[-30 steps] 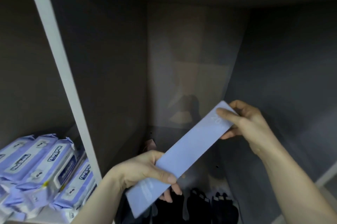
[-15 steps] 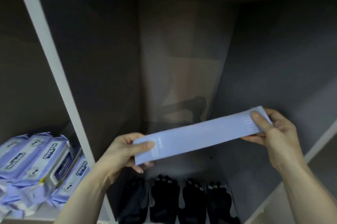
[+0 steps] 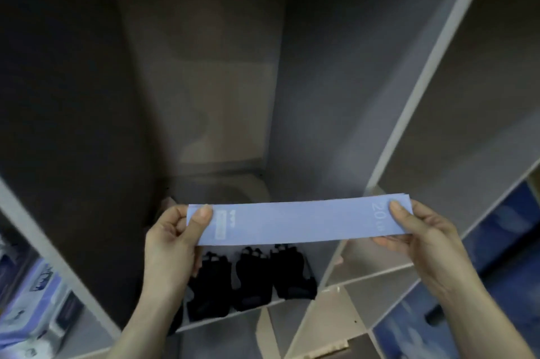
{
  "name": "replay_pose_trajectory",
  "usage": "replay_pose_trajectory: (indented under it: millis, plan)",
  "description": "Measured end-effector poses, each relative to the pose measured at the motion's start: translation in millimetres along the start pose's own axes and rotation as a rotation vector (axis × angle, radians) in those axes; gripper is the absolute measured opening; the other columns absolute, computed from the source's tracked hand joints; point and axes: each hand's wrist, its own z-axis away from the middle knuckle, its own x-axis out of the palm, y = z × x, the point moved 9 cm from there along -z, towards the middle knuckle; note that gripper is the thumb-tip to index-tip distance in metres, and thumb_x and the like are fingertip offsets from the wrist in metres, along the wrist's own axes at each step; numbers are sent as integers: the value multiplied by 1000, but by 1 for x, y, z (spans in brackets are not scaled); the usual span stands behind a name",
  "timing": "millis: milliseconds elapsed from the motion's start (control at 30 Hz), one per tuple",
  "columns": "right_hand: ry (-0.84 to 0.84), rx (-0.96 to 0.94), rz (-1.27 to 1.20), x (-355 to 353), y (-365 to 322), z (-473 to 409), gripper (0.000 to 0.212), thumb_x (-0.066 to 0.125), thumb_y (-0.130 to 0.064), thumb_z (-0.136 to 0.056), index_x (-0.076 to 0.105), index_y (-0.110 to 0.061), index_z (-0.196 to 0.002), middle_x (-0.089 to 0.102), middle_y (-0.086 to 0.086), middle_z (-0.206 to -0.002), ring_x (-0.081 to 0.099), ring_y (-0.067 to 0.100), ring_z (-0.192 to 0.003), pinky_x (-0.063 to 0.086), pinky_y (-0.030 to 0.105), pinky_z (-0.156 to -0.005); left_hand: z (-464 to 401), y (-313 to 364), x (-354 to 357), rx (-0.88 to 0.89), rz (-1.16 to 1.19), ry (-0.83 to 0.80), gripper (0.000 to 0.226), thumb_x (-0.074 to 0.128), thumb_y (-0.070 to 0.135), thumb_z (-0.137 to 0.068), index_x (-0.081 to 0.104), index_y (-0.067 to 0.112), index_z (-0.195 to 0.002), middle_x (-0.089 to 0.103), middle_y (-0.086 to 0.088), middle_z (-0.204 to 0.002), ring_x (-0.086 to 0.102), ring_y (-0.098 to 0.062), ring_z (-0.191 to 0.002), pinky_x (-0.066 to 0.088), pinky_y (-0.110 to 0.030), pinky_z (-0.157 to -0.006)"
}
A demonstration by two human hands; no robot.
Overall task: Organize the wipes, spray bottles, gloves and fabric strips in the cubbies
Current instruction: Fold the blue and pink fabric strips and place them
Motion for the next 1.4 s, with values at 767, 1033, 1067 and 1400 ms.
replay_pose_trajectory:
  millis: [767,1033,1067,1400]
  plan:
    - [163,343,243,-315,126,-121,19,66,-4,-85,65,8,-99,65,23,-95,64,33,-89,61,31,-60,84,-180,279,-258,-289,-233,8,60,11,-91,61,8,-83,59,-16,-52,51,-25,-34,43,-27,-33]
    - [86,445,451,-327,190,-205,21,64,1,-85,63,6,-105,63,19,-105,59,31,-92,58,23,-55,36,-257,317,-438,-405,-149,15,69,20,-84,63,23,-70,64,-9,-75,65,-28,-68,59,-40,-57]
    - [87,458,476,-326,199,-213,17,64,2,-86,63,4,-102,62,19,-104,59,31,-90,58,24,-54,34,-269,320,-455,-441,-159,14,71,23,-81,64,22,-69,65,-9,-77,66,-29,-75,59,-44,-67]
    - [72,490,660,-319,255,-274,5,70,-1,-81,65,-1,-83,57,17,-95,57,30,-80,59,39,-56,-4,-307,336,-492,-545,-81,17,64,13,-86,52,17,-97,54,-13,-86,56,-26,-59,56,-42,-58]
